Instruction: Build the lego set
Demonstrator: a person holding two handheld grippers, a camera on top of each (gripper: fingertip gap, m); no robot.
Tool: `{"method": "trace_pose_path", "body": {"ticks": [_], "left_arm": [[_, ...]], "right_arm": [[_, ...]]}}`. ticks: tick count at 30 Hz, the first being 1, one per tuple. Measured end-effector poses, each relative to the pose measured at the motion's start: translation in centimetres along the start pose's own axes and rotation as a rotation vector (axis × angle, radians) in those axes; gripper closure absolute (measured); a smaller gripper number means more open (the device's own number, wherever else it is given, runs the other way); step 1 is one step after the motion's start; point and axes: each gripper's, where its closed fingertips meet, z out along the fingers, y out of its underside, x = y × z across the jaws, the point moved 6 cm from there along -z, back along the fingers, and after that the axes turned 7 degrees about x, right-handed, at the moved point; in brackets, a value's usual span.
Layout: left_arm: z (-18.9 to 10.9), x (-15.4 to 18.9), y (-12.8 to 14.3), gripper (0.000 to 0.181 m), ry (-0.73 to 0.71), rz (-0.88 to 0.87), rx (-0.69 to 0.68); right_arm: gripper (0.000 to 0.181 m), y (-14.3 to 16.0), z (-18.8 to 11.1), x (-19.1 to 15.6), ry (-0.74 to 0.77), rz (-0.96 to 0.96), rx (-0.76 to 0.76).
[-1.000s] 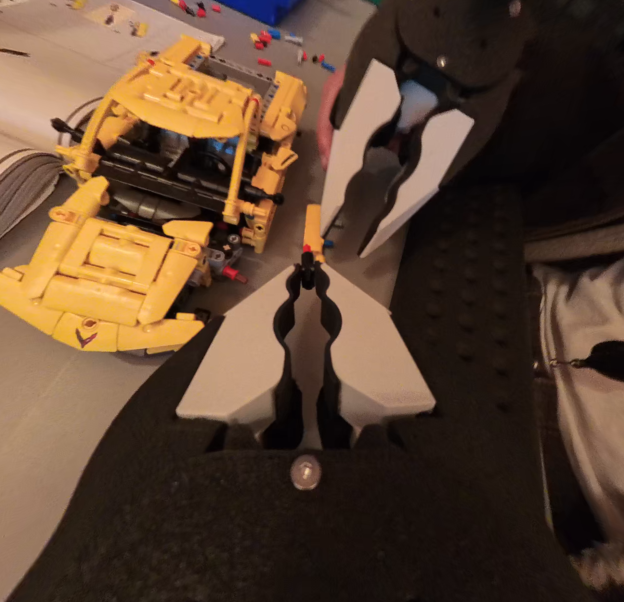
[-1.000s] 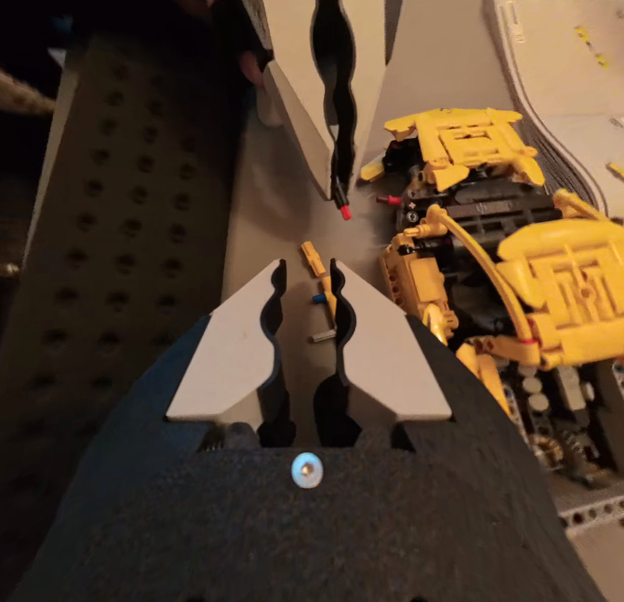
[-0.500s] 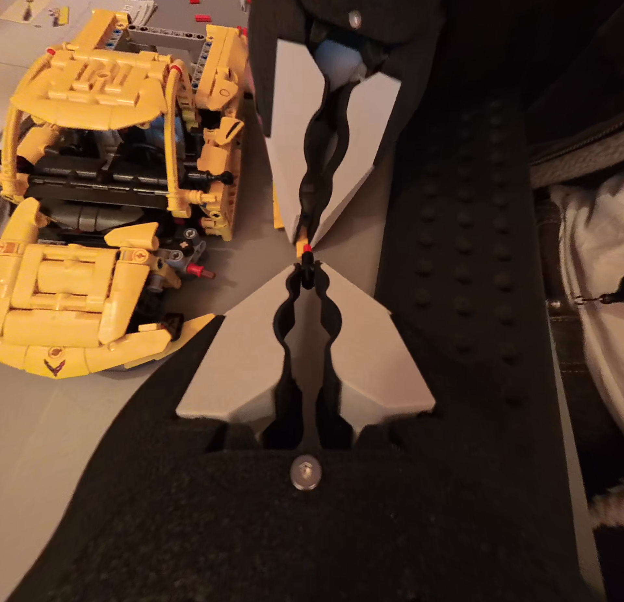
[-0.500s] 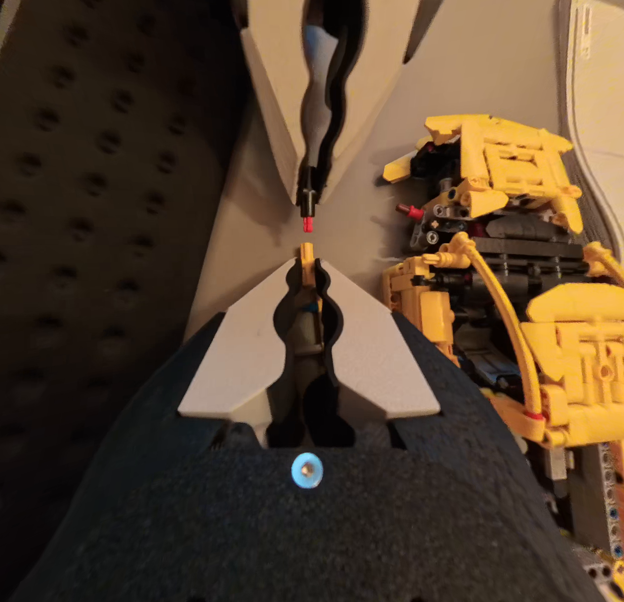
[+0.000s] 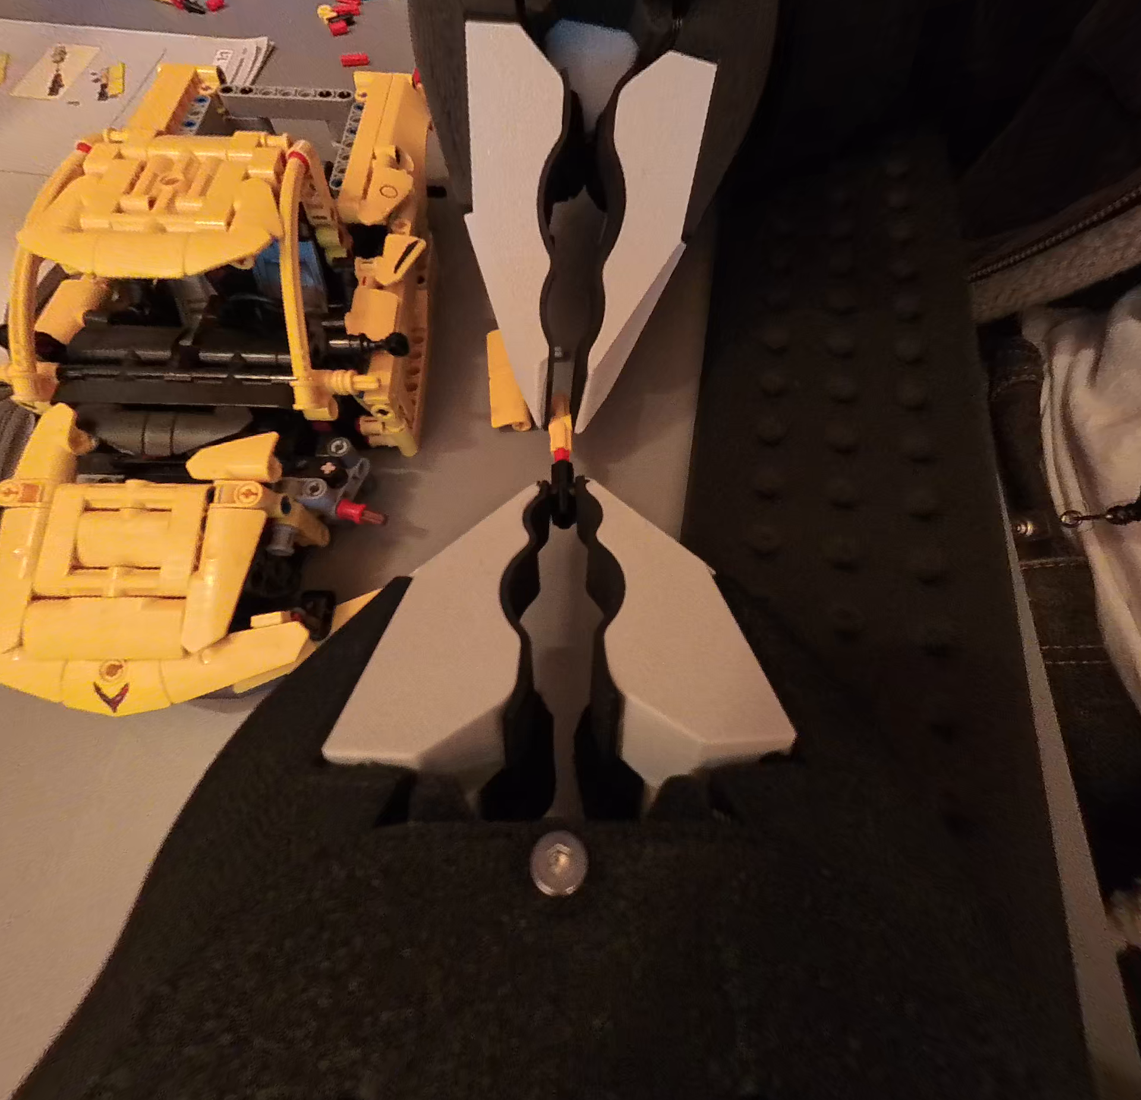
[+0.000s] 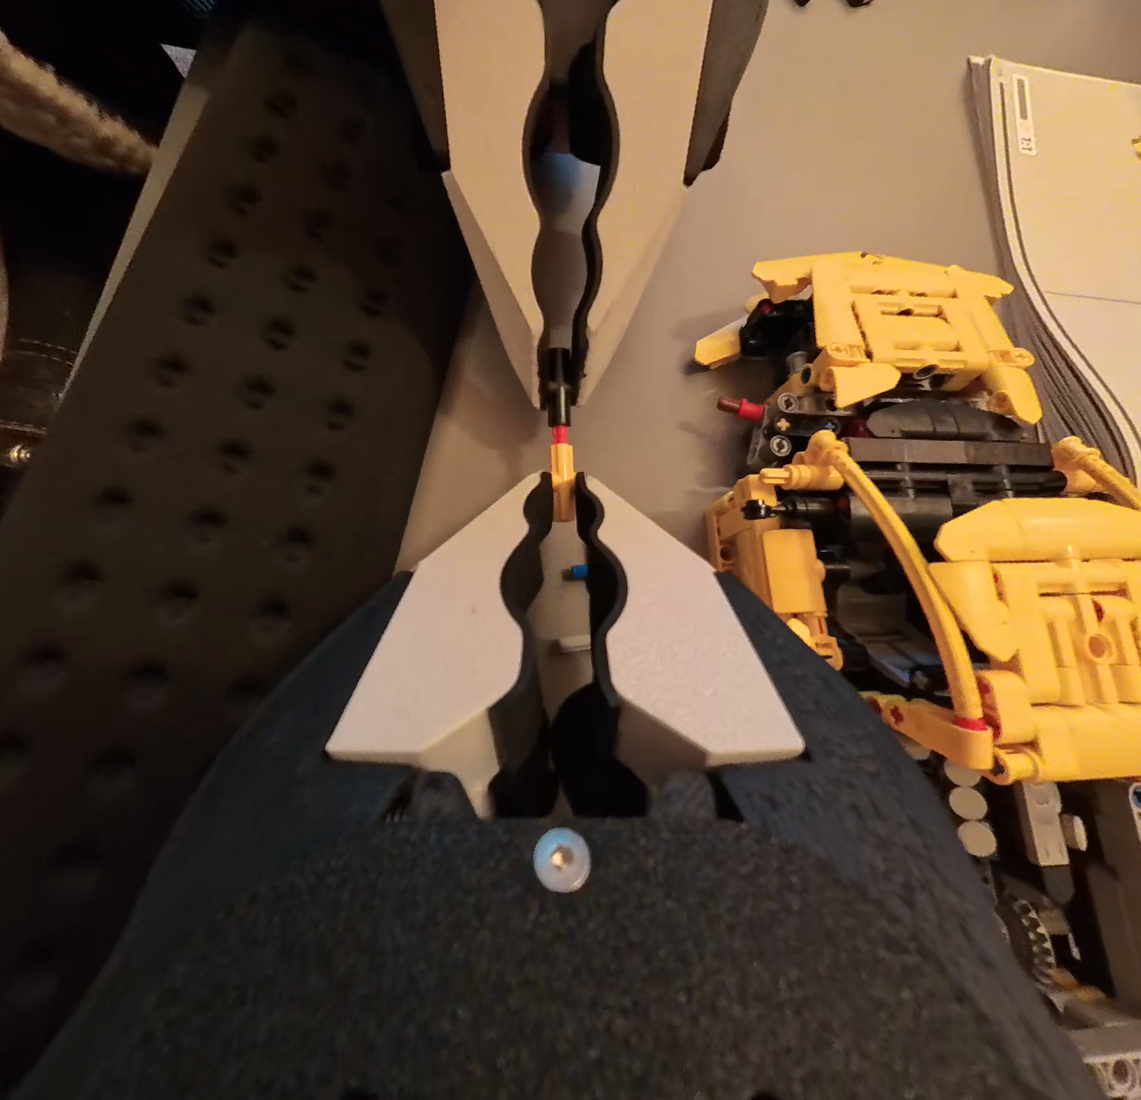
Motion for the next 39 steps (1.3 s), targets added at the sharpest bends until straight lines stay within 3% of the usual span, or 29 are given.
{"method": "trace_pose_path", "body": {"ticks": [11,18,27,34,36,39], "left_arm": [[-0.6,-0.1,-0.9,0.175,-0.018,-0.009,0.071],[0.2,0.1,0.0,0.175,-0.006,0.010,-0.024],[-2.1,-0.6,-2.6,0.174,0.008,-0.093,0.242],[-2.1,-0.4,-2.7,0.174,0.012,-0.093,0.252],[-2.3,-0.5,-2.8,0.174,0.019,-0.101,0.271],[-2.2,-0.3,-2.8,0.174,0.028,-0.098,0.269]], "right_arm": [[0.175,-0.4,-0.9,0.6,-0.037,0.142,0.156],[0.174,0.2,0.1,0.1,-0.030,0.071,0.056],[0.172,-1.9,-2.4,1.5,-0.058,0.232,0.342],[0.155,-1.6,-2.1,1.4,-0.106,0.291,0.349],[0.157,-1.6,-2.1,1.2,-0.115,0.283,0.353],[0.173,-2.2,-2.4,1.2,-0.102,0.249,0.391]]}}
